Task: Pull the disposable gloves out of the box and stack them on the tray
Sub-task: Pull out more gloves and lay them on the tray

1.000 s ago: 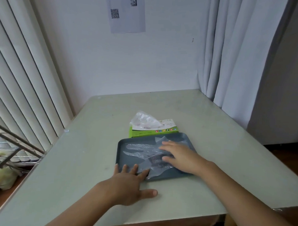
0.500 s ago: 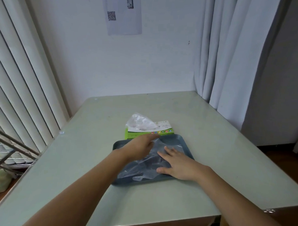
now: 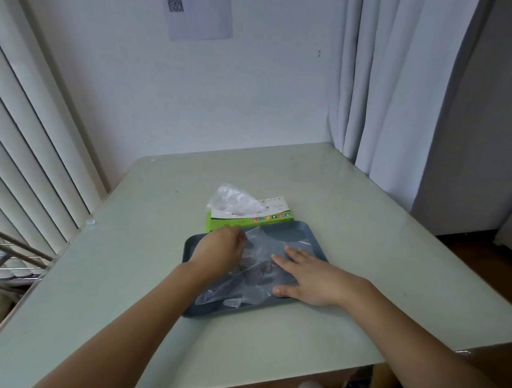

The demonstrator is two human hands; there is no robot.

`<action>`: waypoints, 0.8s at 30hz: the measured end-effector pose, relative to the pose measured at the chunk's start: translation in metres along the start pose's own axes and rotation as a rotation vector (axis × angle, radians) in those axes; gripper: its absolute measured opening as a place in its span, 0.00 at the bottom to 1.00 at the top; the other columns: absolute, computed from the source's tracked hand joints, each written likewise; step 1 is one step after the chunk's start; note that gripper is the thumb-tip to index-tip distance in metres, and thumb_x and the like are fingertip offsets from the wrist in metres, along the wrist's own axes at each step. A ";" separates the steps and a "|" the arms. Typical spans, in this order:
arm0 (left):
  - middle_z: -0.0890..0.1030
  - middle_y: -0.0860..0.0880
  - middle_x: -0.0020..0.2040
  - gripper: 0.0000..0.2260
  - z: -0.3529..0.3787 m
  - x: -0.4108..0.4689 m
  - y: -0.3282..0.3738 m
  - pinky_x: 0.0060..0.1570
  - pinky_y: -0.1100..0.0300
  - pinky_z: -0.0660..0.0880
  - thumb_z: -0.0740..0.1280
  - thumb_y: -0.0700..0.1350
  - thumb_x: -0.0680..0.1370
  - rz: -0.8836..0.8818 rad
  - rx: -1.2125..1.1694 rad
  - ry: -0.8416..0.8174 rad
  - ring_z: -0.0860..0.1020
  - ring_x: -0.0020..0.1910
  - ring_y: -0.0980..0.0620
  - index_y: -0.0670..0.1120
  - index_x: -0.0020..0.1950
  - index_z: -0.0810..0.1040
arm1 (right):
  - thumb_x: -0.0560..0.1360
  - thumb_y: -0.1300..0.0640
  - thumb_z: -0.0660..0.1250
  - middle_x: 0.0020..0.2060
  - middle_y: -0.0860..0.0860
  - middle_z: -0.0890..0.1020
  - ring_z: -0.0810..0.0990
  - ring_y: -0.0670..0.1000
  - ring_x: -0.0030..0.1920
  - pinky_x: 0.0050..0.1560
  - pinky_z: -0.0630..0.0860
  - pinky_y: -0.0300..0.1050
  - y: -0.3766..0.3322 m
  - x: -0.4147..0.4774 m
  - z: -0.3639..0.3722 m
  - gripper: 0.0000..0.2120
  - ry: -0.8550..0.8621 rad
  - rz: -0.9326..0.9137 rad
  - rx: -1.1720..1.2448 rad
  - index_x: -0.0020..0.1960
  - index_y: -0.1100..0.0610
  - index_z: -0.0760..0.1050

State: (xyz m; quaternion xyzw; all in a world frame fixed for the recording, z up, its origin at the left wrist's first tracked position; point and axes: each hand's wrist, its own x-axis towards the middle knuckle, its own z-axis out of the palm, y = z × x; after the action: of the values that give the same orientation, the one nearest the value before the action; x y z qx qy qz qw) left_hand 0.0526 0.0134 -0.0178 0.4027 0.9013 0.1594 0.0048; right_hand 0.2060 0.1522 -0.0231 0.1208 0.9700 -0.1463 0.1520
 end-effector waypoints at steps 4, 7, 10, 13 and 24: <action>0.71 0.45 0.58 0.17 -0.006 0.033 0.009 0.55 0.55 0.70 0.61 0.43 0.80 0.164 -0.049 -0.146 0.75 0.56 0.44 0.52 0.69 0.71 | 0.77 0.36 0.57 0.78 0.49 0.40 0.40 0.52 0.77 0.76 0.46 0.50 -0.002 -0.001 -0.003 0.36 -0.015 0.003 -0.008 0.78 0.43 0.42; 0.69 0.43 0.57 0.18 -0.004 0.050 0.020 0.59 0.54 0.67 0.63 0.48 0.79 0.216 0.006 -0.271 0.71 0.59 0.42 0.54 0.69 0.72 | 0.77 0.35 0.58 0.78 0.49 0.42 0.42 0.52 0.78 0.76 0.49 0.52 -0.002 0.001 -0.005 0.36 -0.015 0.005 -0.027 0.78 0.43 0.43; 0.68 0.45 0.56 0.17 0.001 0.058 0.026 0.60 0.51 0.64 0.66 0.56 0.76 0.241 0.115 -0.294 0.67 0.61 0.43 0.55 0.64 0.73 | 0.76 0.35 0.58 0.78 0.50 0.43 0.43 0.52 0.78 0.76 0.50 0.52 -0.003 0.002 -0.006 0.37 -0.021 0.012 -0.049 0.78 0.43 0.44; 0.68 0.46 0.53 0.19 0.001 0.063 0.021 0.60 0.50 0.63 0.65 0.64 0.74 0.236 0.264 -0.277 0.67 0.59 0.43 0.52 0.56 0.75 | 0.76 0.35 0.58 0.78 0.50 0.42 0.44 0.53 0.78 0.76 0.51 0.52 -0.004 0.002 -0.007 0.37 -0.032 0.011 -0.062 0.78 0.43 0.44; 0.70 0.47 0.56 0.21 -0.012 0.059 -0.002 0.58 0.53 0.64 0.70 0.62 0.71 0.275 0.310 -0.160 0.67 0.58 0.46 0.54 0.60 0.75 | 0.76 0.36 0.60 0.78 0.50 0.43 0.45 0.53 0.78 0.75 0.53 0.54 -0.008 0.001 -0.013 0.38 -0.048 0.024 -0.062 0.78 0.43 0.45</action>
State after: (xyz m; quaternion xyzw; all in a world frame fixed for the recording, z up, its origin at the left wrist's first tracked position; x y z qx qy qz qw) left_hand 0.0102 0.0516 0.0003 0.5293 0.8483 -0.0145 -0.0073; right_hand 0.2000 0.1488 -0.0098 0.1240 0.9686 -0.1170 0.1808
